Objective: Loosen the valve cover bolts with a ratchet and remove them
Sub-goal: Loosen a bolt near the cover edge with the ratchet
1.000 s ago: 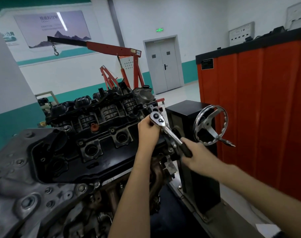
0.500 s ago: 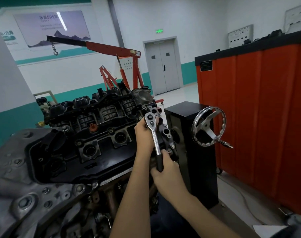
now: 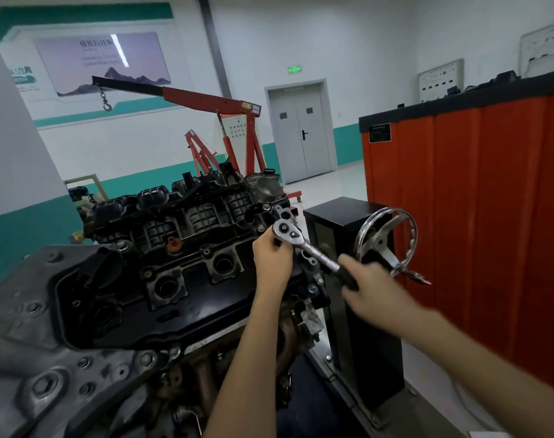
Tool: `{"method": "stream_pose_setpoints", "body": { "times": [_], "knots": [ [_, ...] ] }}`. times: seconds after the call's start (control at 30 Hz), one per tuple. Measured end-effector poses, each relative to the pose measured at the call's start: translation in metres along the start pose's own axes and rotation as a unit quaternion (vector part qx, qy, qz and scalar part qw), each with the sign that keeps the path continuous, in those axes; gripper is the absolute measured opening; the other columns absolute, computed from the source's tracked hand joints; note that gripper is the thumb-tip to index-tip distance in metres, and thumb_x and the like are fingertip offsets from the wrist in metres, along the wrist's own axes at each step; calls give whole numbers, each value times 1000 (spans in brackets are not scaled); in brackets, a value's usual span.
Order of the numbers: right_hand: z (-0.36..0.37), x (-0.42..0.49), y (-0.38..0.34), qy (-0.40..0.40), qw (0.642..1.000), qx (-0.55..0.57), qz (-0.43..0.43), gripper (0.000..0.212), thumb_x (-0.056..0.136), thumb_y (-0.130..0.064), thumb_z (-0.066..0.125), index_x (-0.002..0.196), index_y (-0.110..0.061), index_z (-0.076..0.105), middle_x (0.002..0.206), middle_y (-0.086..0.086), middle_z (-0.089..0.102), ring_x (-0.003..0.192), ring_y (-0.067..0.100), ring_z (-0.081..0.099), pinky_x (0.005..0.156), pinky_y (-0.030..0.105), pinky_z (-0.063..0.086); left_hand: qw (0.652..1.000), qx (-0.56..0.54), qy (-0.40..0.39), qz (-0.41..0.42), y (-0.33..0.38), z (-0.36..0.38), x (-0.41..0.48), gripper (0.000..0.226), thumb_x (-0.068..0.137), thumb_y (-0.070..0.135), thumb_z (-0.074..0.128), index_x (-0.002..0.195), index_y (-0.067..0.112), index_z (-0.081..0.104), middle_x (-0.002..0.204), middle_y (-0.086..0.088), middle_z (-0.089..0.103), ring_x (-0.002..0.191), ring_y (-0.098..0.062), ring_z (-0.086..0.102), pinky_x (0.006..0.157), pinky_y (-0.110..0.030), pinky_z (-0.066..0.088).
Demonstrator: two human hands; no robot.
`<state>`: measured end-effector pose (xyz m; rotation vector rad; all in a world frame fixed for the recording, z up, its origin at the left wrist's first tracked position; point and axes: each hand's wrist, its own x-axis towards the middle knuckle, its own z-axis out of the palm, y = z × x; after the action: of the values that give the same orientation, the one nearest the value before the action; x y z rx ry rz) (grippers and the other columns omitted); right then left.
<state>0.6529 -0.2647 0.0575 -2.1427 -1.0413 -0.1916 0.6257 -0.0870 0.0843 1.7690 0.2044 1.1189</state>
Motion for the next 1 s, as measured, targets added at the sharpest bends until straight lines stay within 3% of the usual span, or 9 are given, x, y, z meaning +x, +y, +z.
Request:
{"method": "stream_pose_setpoints", "body": {
  "times": [0.1, 0.27, 0.37, 0.47, 0.57, 0.63, 0.77, 0.87, 1.0],
  "knots": [
    [62, -28, -38, 41, 970, 229, 75, 26, 85, -3, 57, 103, -21, 52, 69, 6, 54, 53, 9, 52, 49, 28, 46, 1000, -20, 3, 3, -2, 4, 4, 42, 87, 1, 61, 55, 26, 51, 52, 15, 51, 57, -1, 41, 58, -22, 38],
    [94, -22, -66, 74, 954, 272, 105, 36, 88, -4, 55, 123, -11, 50, 79, 10, 57, 63, 19, 55, 57, 30, 48, 995, -93, -21, -33, 2, 1, 4, 43, 81, 19, 67, 44, 30, 48, 51, 17, 42, 65, -2, 42, 67, -14, 38],
    [55, -20, -30, 7, 980, 184, 71, 35, 87, -3, 58, 119, -14, 53, 73, 10, 54, 55, 15, 51, 52, 28, 45, 999, -23, -42, -8, 2, -4, 6, 47, 87, -1, 60, 50, 26, 51, 50, 17, 51, 52, 6, 44, 55, -10, 39],
    [-8, 6, 6, -44, 999, 8, 13, 32, 90, -8, 60, 118, -23, 53, 79, 3, 56, 56, 10, 56, 47, 17, 44, 999, 24, -46, 4, 8, -3, 5, 29, 89, -1, 54, 62, 10, 54, 62, -2, 53, 62, -12, 43, 62, -27, 37],
    [-50, 45, 13, -36, 974, -206, -82, 23, 91, -13, 58, 112, -17, 53, 71, -5, 53, 65, 20, 62, 53, 22, 39, 999, 16, -34, 7, 12, -3, 2, 26, 91, 2, 55, 68, 15, 62, 66, -3, 56, 63, -10, 43, 60, -23, 36],
    [-51, 52, 10, -17, 965, -242, -104, 22, 90, -15, 57, 111, -16, 52, 72, -2, 53, 70, 26, 60, 59, 29, 38, 1000, -16, -23, 8, 11, -5, 1, 25, 91, -1, 54, 76, 15, 67, 67, 6, 59, 62, 0, 48, 60, -14, 39],
    [-1, 3, -3, 6, 1000, -7, -8, 23, 87, -8, 61, 97, -24, 49, 72, 5, 58, 60, 18, 59, 51, 26, 43, 1000, -21, -7, 5, 5, -4, 1, 22, 92, -1, 57, 74, 9, 66, 68, 9, 62, 68, -1, 53, 64, -15, 42],
    [60, -23, -43, 27, 973, 218, 69, 28, 84, -4, 59, 104, -21, 52, 73, 12, 56, 56, 19, 53, 49, 30, 45, 998, -58, -1, -4, 6, 0, 1, 45, 92, 3, 63, 56, 28, 52, 51, 19, 53, 57, 7, 45, 59, -10, 39],
    [87, -21, -65, 44, 958, 268, 87, 28, 86, -7, 57, 111, -16, 51, 74, 11, 56, 57, 16, 52, 52, 29, 44, 995, -97, -3, -23, 4, -1, 2, 44, 94, 2, 58, 60, 27, 51, 61, 15, 53, 74, -12, 50, 77, -26, 43]
  ]
}}
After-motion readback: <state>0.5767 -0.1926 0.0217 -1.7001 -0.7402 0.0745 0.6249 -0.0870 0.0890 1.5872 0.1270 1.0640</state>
